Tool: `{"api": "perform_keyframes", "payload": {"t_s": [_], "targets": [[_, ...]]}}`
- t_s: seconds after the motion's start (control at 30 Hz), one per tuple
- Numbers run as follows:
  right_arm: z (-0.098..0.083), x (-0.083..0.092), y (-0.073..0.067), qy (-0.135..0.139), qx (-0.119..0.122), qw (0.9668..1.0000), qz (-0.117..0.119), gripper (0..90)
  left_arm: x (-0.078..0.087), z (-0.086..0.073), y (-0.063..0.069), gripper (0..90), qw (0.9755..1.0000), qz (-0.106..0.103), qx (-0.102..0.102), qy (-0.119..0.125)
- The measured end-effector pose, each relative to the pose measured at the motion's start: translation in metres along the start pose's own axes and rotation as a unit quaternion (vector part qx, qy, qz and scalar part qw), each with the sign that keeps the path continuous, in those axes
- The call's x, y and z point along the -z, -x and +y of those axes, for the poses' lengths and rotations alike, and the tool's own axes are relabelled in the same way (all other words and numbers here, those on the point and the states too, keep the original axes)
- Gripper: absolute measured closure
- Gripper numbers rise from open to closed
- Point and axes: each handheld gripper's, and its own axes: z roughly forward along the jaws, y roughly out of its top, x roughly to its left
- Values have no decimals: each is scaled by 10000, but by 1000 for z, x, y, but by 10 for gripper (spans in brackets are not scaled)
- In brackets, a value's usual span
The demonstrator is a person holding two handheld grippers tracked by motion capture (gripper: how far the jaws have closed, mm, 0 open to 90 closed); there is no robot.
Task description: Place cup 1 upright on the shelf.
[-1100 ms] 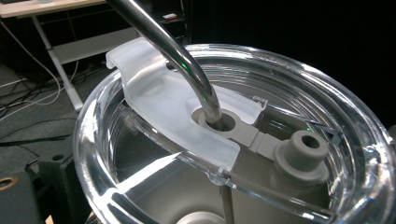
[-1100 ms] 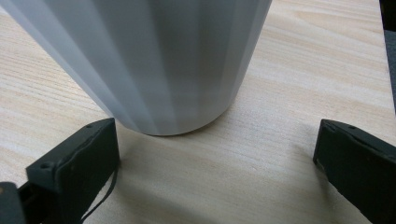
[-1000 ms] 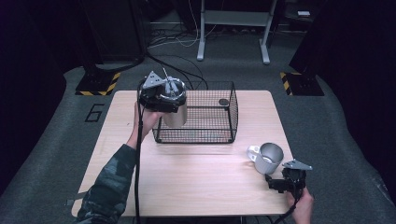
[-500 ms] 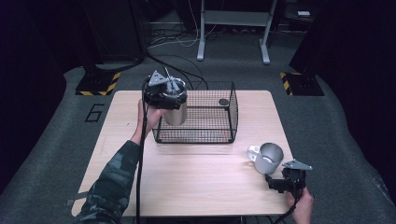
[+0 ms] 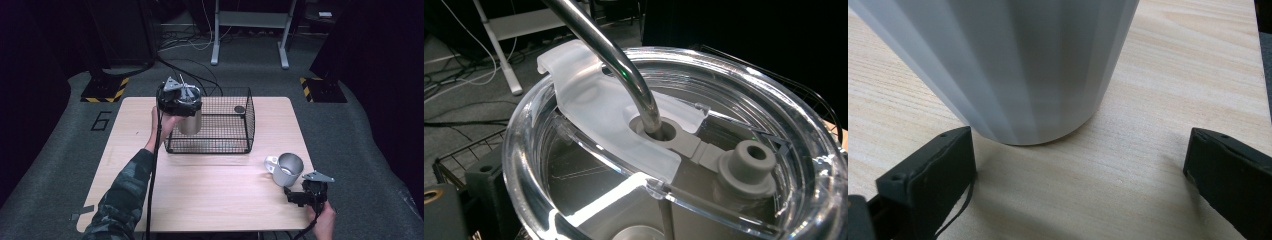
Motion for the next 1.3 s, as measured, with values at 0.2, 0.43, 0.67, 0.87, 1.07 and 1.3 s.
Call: {"api": "perform_keyframes", "payload": {"t_s": [0.2,0.43,0.67,0.87,1.07,1.3], "targets": [[0,0,0,1,1,10000,-1,0,-9,-4,-3,36,9999,24,60,-81],[0,0,0,1,0,10000,-2,0,-16,-7,-3,36,9998,19,55,-206],[0,0,0,0,1,10000,-1,0,-24,-10,-3,36,9995,23,68,-303],[0,0,0,1,-1,10000,-1,0,-30,-12,-3,36,9992,-8,106,-374],[0,0,0,0,0,10000,-1,0,-35,-14,-1,36,9990,14,91,-434],[0,0,0,1,0,10000,1,0,-41,-16,-2,36,9987,19,124,-500]]}}
